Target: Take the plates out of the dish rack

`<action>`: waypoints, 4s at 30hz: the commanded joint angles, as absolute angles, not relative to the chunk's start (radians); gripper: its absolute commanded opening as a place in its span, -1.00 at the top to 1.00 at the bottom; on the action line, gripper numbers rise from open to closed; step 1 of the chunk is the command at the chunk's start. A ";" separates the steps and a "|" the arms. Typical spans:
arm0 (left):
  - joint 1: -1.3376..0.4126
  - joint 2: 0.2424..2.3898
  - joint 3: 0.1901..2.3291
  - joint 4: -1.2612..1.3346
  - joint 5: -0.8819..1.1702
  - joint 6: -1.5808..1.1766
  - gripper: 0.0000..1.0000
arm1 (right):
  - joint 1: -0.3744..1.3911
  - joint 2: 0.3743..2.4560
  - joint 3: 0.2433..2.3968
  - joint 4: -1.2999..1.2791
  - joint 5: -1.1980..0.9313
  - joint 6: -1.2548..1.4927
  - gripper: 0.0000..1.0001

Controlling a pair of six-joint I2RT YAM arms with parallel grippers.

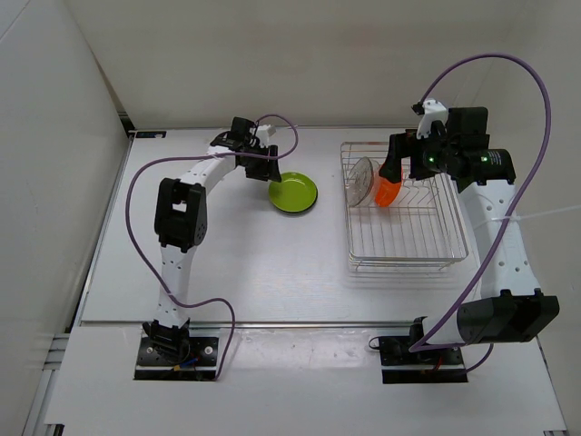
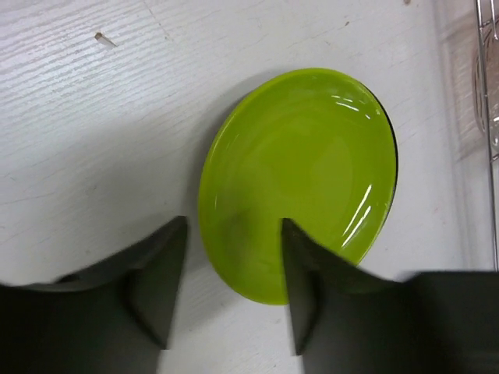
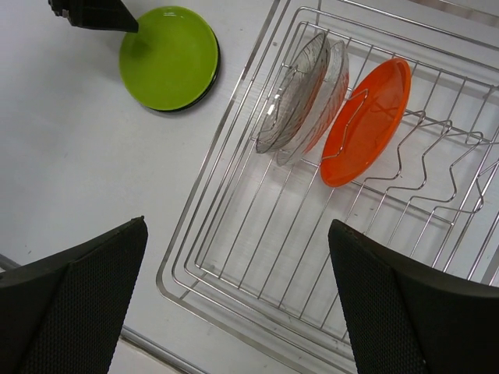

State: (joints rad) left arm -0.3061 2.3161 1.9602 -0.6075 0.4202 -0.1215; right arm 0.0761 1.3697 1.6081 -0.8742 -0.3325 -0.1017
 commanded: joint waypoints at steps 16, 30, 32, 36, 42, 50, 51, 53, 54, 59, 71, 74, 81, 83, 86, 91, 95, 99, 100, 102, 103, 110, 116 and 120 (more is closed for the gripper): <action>-0.334 2.050 2.071 -0.779 0.181 -0.011 -0.98 | 0.077 1.534 1.637 -0.861 -0.031 -0.086 -0.88; -0.253 1.546 1.795 -0.851 -0.015 0.064 -0.98 | 0.077 1.741 1.710 -0.764 0.075 -0.115 -0.56; -0.244 1.496 1.737 -0.841 -0.026 0.064 -0.98 | 0.077 1.773 1.720 -0.755 0.089 -0.115 -0.54; -0.235 1.463 1.686 -0.830 -0.026 0.064 -0.98 | 0.077 1.795 1.729 -0.744 0.089 -0.115 -0.54; -0.235 1.443 1.657 -0.830 -0.026 0.055 -0.98 | 0.077 1.856 1.758 -0.735 0.089 -0.124 -0.23; -0.235 1.411 1.647 -0.830 -0.026 0.055 -0.98 | 0.077 1.887 1.758 -0.735 0.100 -0.124 -0.09; -0.235 1.411 1.647 -0.839 -0.026 0.055 -0.98 | 0.077 1.887 1.758 -0.735 0.100 -0.124 -0.03; -0.235 1.402 1.647 -0.839 -0.026 0.055 -0.98 | 0.077 1.896 1.758 -0.735 0.100 -0.124 0.15; -0.235 1.402 1.647 -0.839 -0.026 0.055 -0.98 | 0.077 1.896 1.749 -0.735 0.100 -0.124 0.23; -0.225 1.393 1.647 -0.839 -0.017 0.055 -0.98 | 0.095 1.905 1.749 -0.735 0.120 -0.124 0.49; -0.186 1.393 1.647 -0.839 0.037 0.037 -0.98 | 0.129 1.905 1.761 -0.779 0.179 -0.078 0.83; -0.176 1.393 1.647 -0.839 0.047 0.037 -0.98 | 0.138 1.924 1.799 -0.820 0.230 -0.043 0.95; -0.167 1.402 1.647 -0.839 0.057 0.037 -0.98 | 0.147 1.924 1.873 -0.881 0.319 0.009 0.99; -0.167 1.402 1.647 -0.839 0.057 0.037 -0.98 | 0.147 1.913 1.882 -0.908 0.333 0.018 0.99; -0.167 1.402 1.657 -0.839 0.057 0.037 -0.98 | 0.147 1.869 1.907 -0.927 0.342 0.018 0.99; -0.167 1.411 1.666 -0.839 0.066 0.048 -0.98 | 0.147 1.749 1.905 -0.942 0.391 0.008 0.99; -0.167 1.420 1.666 -0.830 0.066 0.048 -0.98 | 0.147 1.675 1.872 -0.930 0.431 -0.020 0.99; -0.167 1.430 1.646 -0.819 0.066 0.048 -0.98 | 0.147 1.599 1.861 -0.919 0.524 -0.055 0.99; -0.167 1.439 1.646 -0.819 0.075 0.048 -0.98 | 0.147 1.582 1.852 -0.893 0.549 -0.055 0.99; -0.181 1.453 1.666 -0.819 0.097 0.057 -0.98 | 0.147 1.534 1.852 -0.884 0.563 -0.086 0.99; -0.192 1.471 1.689 -0.819 0.116 0.067 -0.98 | 0.147 1.520 1.852 -0.884 0.563 -0.086 0.99; -0.360 1.635 1.917 -0.897 0.396 0.112 -0.98 | 0.147 1.384 1.793 -0.923 -0.027 -0.113 0.99; -0.584 1.733 1.983 -0.891 0.442 0.155 -0.98 | 0.147 1.350 1.766 -0.965 -0.371 -0.163 0.99; -0.675 1.787 1.974 -0.833 0.420 0.155 -0.98 | 0.156 1.350 1.746 -0.974 -0.443 -0.172 0.99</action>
State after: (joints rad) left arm -0.6361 1.7802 1.9499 -0.8665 0.3904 0.1352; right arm 0.1474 1.3674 1.7618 -0.9749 -0.2794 -0.1482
